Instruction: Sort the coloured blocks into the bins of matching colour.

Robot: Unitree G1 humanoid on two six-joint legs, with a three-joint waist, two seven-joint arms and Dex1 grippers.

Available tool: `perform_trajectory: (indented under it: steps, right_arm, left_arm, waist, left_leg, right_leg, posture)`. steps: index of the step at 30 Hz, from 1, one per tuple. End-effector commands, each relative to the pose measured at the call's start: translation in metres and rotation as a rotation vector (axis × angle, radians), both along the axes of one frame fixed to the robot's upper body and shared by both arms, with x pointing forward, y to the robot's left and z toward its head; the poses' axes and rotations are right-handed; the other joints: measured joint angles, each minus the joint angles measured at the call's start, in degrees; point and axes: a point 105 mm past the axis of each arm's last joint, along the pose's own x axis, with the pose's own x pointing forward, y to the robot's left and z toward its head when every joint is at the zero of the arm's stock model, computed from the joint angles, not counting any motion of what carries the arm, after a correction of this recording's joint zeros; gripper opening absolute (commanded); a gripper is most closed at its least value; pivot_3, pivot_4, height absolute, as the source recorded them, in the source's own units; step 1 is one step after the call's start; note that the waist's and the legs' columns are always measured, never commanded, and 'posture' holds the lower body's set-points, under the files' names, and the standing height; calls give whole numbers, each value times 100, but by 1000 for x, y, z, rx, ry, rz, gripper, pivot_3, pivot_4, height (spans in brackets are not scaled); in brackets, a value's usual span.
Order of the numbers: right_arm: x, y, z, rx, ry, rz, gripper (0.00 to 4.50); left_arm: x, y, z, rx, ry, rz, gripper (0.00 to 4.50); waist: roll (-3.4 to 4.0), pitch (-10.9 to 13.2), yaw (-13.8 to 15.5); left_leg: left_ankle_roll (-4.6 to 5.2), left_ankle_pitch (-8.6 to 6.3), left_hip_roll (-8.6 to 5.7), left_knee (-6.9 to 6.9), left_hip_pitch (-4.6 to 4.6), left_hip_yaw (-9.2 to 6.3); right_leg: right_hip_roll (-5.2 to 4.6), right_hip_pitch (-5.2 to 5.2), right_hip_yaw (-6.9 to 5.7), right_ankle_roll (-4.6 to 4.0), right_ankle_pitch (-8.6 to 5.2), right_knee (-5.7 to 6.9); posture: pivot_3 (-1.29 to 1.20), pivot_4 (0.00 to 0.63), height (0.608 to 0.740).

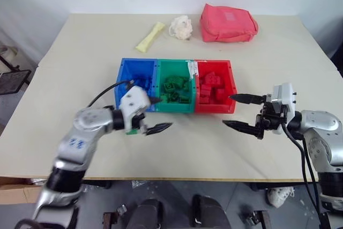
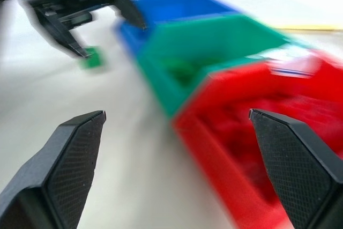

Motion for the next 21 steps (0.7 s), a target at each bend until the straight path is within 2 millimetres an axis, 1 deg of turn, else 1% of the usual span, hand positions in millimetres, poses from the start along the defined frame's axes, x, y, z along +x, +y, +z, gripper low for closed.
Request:
perform_trajectory:
  steps: [1, 3, 6, 11, 13, 16, 21]
  right_arm:
    - [1, 8, 9, -12, -22, 104, 4500]
    - [4, 10, 10, -8, -22, 133, 4500]
    - [6, 16, 9, -11, -11, 185, 4500]
    - [6, 18, 8, -12, 4, 236, 4500]
    - [5, 17, 7, -16, 10, 248, 4500]
    - [5, 17, 6, -14, 14, 257, 4500]
    - [5, 16, 6, -15, 13, 257, 4500]
  left_arm:
    - [-17, 17, 12, 14, -26, 23, 4451]
    - [-22, 30, 11, 27, -15, 67, 4451]
    - [-29, 57, 9, 33, -3, 161, 4451]
    - [-48, 90, 2, 2, -5, 287, 4451]
    - [-54, 100, -1, 1, -7, 325, 4451]
    - [-58, 105, -2, -13, -14, 355, 4451]
    - [-56, 103, -3, -11, -15, 352, 4451]
  waist:
    - [-1, 0, 3]
    - [-1, 0, 50]
    - [-1, 0, 41]
    - [-1, 0, 27]
    - [-1, 0, 30]
    - [-1, 0, 48]
    - [-1, 0, 33]
  left_leg:
    - [-1, 0, 1, 1, 0, -3]
    - [-1, 0, 2, 4, -1, -7]
    - [-3, -2, 0, 6, -2, -16]
    - [-12, -7, 6, -4, -5, -20]
    - [-13, -7, 8, -4, -6, -19]
    - [-13, -7, 8, -1, -5, -20]
    - [-14, -8, 8, -1, -4, -19]
  right_leg:
    - [0, 1, -2, -2, -1, 0]
    - [-3, 4, -4, -4, -2, -2]
    - [-12, 9, -7, -5, -2, -9]
    - [-12, 3, -9, -10, -4, -12]
    - [-12, 3, -10, -11, -5, -14]
    - [-14, 6, -11, -11, -5, -14]
    - [-16, 6, -10, -11, -5, -12]
  posture:
    - [0, 150, 740]
    - [0, 150, 740]
    - [0, 150, 740]
    - [0, 150, 740]
    - [0, 150, 740]
    - [0, 150, 740]
    - [0, 150, 740]
